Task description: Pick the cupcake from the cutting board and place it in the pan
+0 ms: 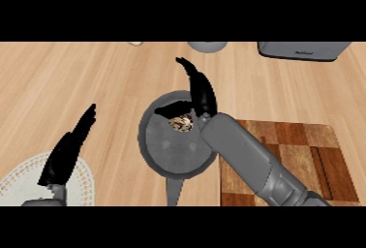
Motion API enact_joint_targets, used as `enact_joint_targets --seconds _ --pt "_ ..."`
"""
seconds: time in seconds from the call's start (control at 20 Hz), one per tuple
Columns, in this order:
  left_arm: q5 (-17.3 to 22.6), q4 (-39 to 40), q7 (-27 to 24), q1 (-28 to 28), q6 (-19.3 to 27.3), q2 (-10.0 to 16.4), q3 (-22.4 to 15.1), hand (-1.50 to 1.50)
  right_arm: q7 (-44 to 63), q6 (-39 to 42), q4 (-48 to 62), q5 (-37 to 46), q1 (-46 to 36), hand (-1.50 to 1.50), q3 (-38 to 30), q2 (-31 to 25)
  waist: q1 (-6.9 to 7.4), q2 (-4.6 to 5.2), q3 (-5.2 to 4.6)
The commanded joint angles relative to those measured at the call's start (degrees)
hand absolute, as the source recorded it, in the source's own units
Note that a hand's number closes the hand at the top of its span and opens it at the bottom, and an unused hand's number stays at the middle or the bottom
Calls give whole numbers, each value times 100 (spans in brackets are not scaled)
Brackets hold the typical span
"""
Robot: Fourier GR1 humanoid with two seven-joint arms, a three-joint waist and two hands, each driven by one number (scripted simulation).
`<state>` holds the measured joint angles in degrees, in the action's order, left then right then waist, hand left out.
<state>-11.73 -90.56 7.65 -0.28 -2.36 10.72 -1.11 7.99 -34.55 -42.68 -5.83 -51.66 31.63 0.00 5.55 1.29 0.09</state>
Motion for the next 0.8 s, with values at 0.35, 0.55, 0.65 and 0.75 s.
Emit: enact_joint_targets --seconds 0.35,0.55,0.65,0.75 --pt "-73 -40 76 230 223 -114 123 0 -1799 -91 521 -900 457 -150 -1554 -457 -475 -87 -1" --pt "-179 -269 225 383 321 -178 86 0 -2351 254 301 -817 1007 -150 -1689 -870 -541 -122 -4" --pt "79 -106 -92 488 84 65 391 0 -2244 668 173 -856 986 -150 -1842 -1337 -541 -129 -8" --pt "4 -545 143 676 72 -67 149 0 -2465 856 115 -830 1222 -150 -1954 -1578 -530 -134 -6"
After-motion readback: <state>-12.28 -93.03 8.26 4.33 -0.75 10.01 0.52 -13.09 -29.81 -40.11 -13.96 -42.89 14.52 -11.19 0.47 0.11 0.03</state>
